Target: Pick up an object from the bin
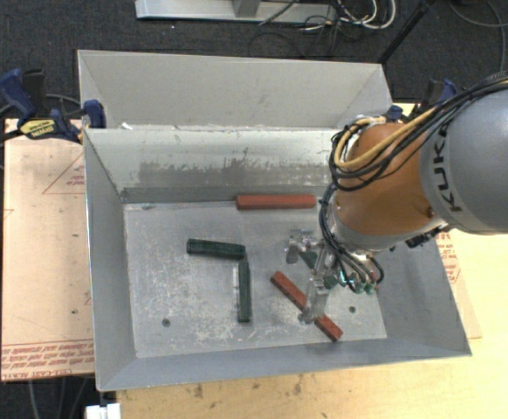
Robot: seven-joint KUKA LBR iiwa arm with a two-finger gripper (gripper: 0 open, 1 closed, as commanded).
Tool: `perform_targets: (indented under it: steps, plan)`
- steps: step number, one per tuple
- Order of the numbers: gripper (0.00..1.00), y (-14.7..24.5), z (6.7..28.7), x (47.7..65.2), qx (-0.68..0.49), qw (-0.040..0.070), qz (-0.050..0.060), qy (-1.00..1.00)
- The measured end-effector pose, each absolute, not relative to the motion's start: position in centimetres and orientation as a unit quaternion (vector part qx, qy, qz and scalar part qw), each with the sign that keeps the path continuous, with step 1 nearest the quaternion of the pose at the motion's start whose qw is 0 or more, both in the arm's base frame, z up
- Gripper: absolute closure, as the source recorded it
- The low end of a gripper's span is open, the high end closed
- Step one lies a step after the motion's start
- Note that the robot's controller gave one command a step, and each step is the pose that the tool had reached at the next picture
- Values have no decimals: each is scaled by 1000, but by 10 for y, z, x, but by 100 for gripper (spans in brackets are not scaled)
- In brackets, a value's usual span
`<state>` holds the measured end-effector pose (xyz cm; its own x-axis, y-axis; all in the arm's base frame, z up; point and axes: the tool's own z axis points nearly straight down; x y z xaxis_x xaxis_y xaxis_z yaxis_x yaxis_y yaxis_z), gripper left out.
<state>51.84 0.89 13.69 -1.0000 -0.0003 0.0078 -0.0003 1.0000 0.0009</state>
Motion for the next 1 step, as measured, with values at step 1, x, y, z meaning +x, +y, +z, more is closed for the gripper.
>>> perform_targets:
  steps: [1]
  plan:
    - [0, -6, 68, 510, -93, 2, 0, -996]
